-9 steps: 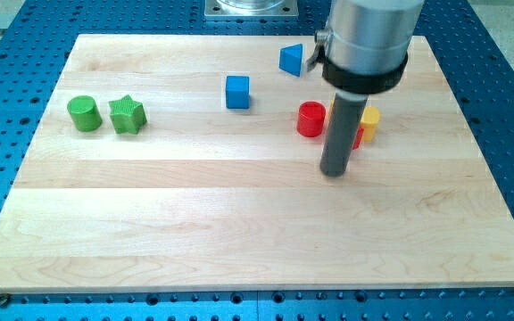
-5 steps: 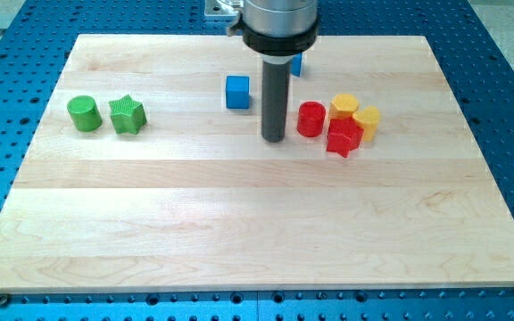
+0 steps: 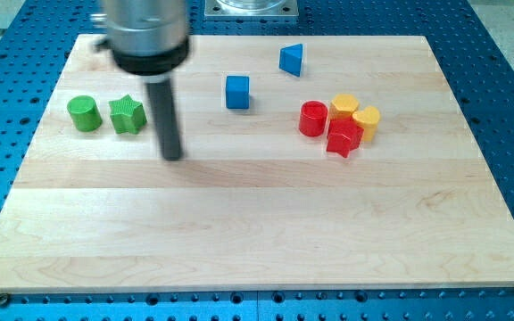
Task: Place the green star horizontally to the blue cube
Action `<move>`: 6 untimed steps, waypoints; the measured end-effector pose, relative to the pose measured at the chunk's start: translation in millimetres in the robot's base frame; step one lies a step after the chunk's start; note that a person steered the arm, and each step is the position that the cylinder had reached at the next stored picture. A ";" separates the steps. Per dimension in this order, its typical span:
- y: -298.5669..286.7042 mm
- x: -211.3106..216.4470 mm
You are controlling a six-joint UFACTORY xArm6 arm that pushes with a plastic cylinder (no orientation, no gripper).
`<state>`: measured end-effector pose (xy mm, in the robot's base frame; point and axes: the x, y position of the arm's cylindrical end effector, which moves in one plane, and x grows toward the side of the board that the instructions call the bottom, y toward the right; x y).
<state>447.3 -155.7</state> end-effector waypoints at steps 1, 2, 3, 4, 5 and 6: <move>-68.3 1.1; -121.9 -3.6; -134.8 -44.7; -55.8 -54.5; -0.3 -48.4; -18.8 -44.8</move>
<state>402.5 -174.5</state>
